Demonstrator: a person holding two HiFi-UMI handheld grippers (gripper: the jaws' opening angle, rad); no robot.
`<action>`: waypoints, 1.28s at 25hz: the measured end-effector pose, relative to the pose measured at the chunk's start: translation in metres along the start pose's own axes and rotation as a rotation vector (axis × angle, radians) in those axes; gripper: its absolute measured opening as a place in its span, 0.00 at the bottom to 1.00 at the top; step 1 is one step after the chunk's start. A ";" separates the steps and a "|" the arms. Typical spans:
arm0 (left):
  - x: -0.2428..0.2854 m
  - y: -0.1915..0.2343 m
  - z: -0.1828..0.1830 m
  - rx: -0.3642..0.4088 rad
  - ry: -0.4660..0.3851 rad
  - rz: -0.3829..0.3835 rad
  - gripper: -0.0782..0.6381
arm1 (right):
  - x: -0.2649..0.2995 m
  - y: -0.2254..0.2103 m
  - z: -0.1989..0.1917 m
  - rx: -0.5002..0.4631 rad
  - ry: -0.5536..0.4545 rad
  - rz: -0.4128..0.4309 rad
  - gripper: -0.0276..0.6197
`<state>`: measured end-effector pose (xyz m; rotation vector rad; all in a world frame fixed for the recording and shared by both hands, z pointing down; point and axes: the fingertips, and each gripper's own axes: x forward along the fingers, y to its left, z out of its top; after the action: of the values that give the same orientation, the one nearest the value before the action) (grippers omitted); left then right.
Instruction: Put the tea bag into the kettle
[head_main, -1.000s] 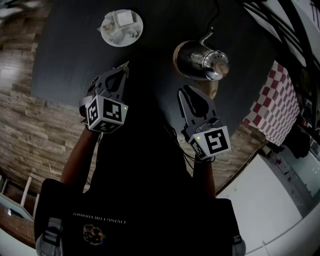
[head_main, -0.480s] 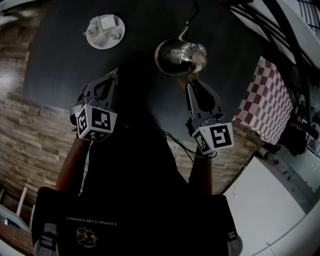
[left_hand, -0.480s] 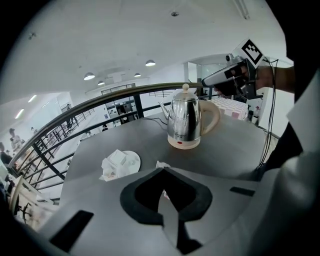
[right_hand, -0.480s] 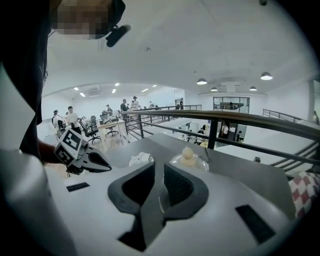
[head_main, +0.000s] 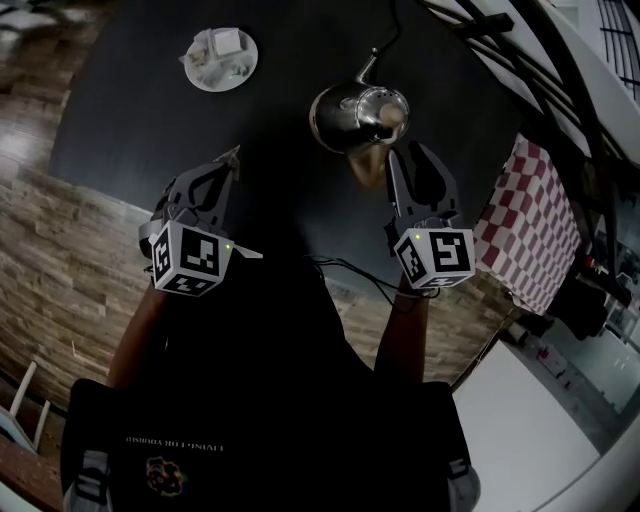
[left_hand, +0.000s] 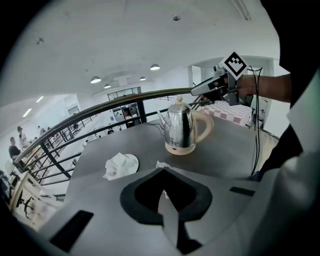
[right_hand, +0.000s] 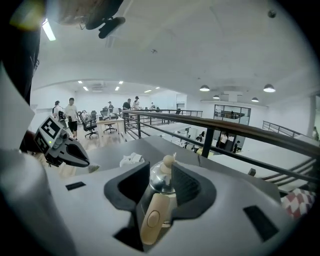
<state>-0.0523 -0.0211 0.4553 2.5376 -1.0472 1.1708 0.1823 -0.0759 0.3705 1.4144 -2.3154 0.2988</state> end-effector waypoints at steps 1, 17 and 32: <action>-0.002 -0.001 0.000 -0.003 0.001 0.006 0.12 | 0.003 -0.002 0.001 -0.009 0.000 0.001 0.24; -0.028 0.002 -0.014 -0.056 -0.001 0.068 0.12 | 0.042 -0.016 -0.003 -0.033 0.046 0.009 0.25; -0.036 0.006 -0.016 -0.069 -0.009 0.088 0.12 | 0.060 -0.015 -0.005 -0.054 0.067 -0.013 0.24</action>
<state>-0.0823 0.0000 0.4402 2.4699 -1.1912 1.1250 0.1725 -0.1292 0.4013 1.3722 -2.2430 0.2742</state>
